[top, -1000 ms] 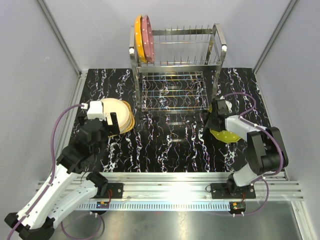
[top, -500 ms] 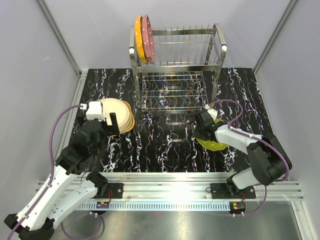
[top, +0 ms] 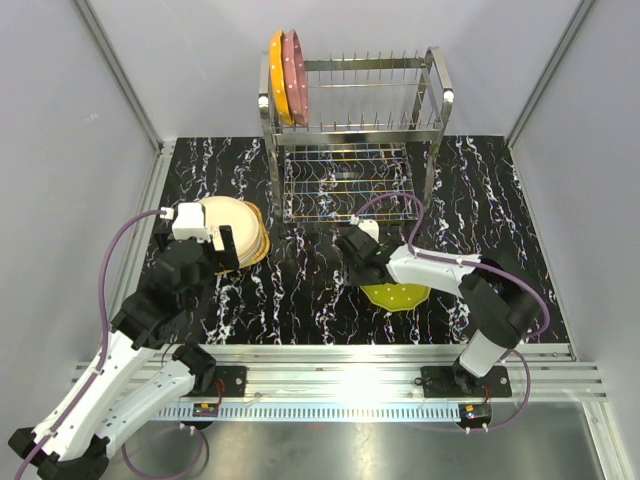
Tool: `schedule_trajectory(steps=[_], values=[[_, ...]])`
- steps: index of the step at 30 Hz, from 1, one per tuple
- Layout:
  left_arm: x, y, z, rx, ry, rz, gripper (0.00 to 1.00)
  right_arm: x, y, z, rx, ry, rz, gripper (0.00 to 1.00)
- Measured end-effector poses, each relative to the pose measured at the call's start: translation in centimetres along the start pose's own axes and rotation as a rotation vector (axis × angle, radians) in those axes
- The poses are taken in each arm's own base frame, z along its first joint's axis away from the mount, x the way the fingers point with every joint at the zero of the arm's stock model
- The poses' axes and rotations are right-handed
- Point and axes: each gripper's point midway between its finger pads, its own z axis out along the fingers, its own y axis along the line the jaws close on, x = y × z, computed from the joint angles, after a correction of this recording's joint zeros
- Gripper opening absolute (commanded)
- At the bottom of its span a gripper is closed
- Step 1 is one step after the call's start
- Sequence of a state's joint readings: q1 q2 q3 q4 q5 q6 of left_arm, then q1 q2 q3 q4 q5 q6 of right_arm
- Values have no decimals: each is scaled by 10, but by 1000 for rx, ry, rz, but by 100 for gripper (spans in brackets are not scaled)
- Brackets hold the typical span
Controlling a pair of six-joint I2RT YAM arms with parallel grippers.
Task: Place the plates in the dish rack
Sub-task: Grab a plate with the right arm
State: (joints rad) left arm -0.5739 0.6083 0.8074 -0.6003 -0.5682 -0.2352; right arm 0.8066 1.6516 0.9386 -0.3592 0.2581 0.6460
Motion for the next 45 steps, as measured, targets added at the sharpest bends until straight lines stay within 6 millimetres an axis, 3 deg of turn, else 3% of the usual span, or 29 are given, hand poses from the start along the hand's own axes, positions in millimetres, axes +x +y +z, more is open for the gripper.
schedule_trajectory(steps=[11,18,22,29,34,41,45], values=[[0,-1,0,4,1,0,99,3,-18,1,132,31,-65,45],[1,-2,0,13,3,0,99,-1,-19,5,210,19,-125,43],[1,-2,0,13,4,0,99,-2,-19,8,258,11,-174,38],[1,-3,0,15,4,0,99,-1,-13,8,295,0,-230,22],[1,-3,0,15,4,0,99,-1,-11,8,342,-13,-278,5],[1,-3,0,14,5,0,99,10,-6,-1,360,16,-357,0],[2,-3,1,13,12,-4,99,18,12,-12,283,13,-379,0]])
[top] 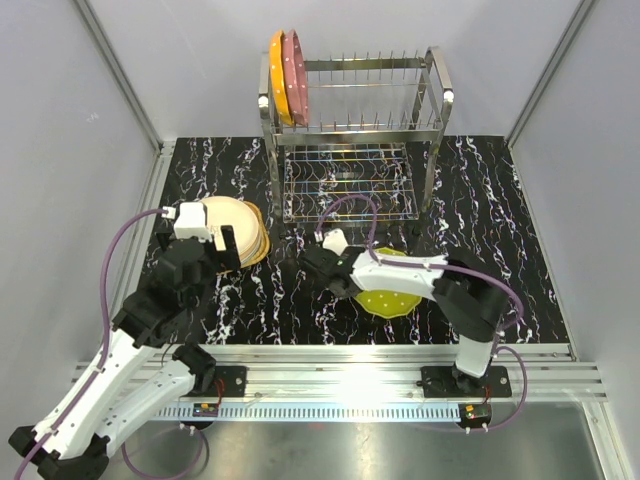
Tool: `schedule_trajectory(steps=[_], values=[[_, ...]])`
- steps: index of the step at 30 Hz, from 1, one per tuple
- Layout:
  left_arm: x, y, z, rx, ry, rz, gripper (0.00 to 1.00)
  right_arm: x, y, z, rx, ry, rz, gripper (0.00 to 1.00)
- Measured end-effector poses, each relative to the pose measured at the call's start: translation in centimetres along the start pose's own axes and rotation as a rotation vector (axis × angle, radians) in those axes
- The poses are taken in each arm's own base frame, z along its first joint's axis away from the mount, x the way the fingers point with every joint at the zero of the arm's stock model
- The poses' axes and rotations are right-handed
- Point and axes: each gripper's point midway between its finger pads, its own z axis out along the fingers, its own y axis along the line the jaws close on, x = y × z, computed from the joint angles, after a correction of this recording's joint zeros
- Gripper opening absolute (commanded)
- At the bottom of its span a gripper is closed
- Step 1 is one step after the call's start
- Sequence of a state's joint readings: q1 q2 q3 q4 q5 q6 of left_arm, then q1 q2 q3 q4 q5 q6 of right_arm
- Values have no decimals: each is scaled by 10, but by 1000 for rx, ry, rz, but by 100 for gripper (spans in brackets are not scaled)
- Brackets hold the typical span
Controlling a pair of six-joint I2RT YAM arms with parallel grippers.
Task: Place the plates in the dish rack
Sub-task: Grab a plate with the right arm, then pass the plate from the right arm to the left
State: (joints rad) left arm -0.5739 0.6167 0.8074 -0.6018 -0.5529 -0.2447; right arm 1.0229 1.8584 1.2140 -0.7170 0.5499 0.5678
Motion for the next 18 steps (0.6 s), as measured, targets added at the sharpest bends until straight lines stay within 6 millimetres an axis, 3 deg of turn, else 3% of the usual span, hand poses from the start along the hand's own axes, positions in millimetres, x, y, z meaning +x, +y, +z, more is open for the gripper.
schedule_trajectory(steps=[3,9,13,18], values=[[2,-1,1,-4,16,-1,99,-8,10,-26,-130,-55,54,0],[-4,-14,1,38,66,-22,99,-31,10,-79,-334,-203,166,0],[2,-44,3,148,134,-99,99,-32,16,-96,-423,-251,183,0],[32,-93,16,301,273,-243,99,-25,18,-104,-479,-270,182,0]])
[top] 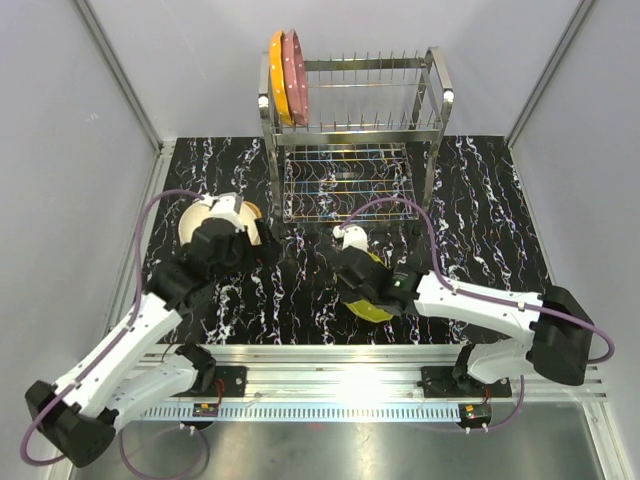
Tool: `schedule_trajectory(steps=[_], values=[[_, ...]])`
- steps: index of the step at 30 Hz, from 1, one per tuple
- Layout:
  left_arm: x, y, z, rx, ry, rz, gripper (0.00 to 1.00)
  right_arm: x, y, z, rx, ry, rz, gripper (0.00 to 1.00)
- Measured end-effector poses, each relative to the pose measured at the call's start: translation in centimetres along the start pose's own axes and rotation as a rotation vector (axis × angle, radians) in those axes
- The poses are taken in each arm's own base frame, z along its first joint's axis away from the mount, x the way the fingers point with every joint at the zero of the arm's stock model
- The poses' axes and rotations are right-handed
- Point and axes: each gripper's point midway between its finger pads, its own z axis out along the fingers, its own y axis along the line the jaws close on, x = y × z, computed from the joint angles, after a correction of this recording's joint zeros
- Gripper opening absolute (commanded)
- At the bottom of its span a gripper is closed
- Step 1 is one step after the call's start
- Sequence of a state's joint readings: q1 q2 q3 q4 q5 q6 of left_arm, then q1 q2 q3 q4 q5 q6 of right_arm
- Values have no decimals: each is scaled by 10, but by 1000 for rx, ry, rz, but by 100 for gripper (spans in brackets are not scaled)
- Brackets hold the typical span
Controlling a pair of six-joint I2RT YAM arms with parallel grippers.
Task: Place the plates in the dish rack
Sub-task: Pass the plate from the right arm to the left
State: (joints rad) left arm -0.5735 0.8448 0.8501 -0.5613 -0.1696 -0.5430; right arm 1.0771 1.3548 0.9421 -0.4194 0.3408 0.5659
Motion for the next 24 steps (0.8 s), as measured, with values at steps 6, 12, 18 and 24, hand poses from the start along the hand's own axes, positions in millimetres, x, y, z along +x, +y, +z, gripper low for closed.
schedule_trajectory(steps=[6,12,18,24], values=[[49,-28,35,121,168,-157,99,5,9,-15,-89,-27,-9,0],[65,-60,53,199,236,-215,99,13,23,-30,-201,-44,-20,0],[75,-85,64,262,265,-242,99,20,33,-33,-254,-47,-34,0],[94,-105,72,303,307,-240,98,20,36,-38,-278,-66,-39,0]])
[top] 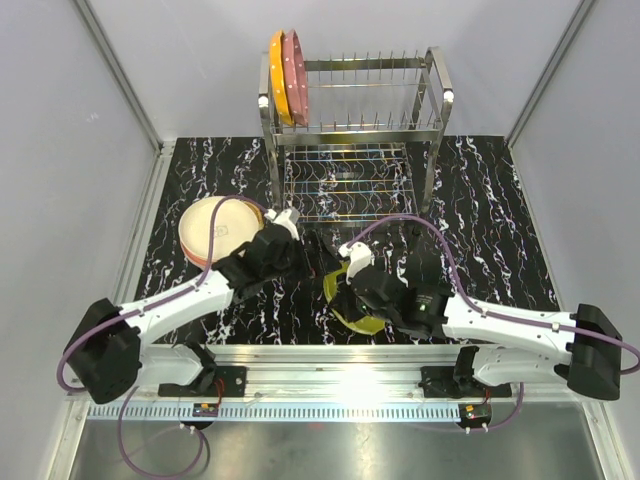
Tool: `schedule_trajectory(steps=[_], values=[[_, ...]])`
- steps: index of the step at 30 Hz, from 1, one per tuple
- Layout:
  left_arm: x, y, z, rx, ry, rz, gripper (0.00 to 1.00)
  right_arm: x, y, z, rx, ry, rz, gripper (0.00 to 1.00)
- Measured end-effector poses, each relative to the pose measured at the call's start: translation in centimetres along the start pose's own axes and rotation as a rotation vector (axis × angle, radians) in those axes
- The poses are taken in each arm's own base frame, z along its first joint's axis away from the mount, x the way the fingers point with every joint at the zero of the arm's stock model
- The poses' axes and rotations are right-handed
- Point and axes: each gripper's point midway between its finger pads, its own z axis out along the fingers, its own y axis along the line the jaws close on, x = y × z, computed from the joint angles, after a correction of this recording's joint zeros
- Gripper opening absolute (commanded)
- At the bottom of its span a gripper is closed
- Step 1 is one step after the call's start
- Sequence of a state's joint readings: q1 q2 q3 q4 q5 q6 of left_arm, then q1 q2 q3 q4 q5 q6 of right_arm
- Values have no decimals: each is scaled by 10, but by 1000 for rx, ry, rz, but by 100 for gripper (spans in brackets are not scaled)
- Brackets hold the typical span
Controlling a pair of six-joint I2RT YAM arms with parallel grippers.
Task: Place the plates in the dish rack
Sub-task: Pass the plate from the right arm to the left
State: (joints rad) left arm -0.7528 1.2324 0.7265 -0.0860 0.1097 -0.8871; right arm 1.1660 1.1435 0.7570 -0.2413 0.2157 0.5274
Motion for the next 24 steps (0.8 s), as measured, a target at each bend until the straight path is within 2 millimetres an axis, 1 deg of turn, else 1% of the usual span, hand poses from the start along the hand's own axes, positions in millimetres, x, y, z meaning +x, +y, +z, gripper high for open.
schedule_trajectory(steps=[4,6,10,12,15,17,18,19,21,23,24], values=[[12,-4,11,14,37,-7,96,-6,5,-6,-26,-27,2,0],[19,-3,16,11,59,-18,90,-8,7,-7,-37,-38,4,0],[31,-6,25,21,98,-28,83,-5,10,-7,-54,-35,3,0],[40,-7,28,23,121,-24,77,-4,10,-7,-57,-34,-1,0],[51,-7,29,25,151,-23,72,-3,11,-7,-60,-34,-4,0],[56,-3,28,22,161,-27,69,0,10,-6,-61,-30,-8,0],[58,-1,28,18,164,-30,60,1,10,-5,-61,-29,-9,0],[59,1,28,11,168,-34,56,2,10,-5,-62,-28,-11,0],[61,4,28,4,172,-40,54,4,10,-3,-60,-24,-16,0],[63,6,28,-1,175,-40,43,5,10,-1,-59,-20,-20,0],[63,6,28,-3,175,-46,40,5,11,0,-60,-19,-21,0]])
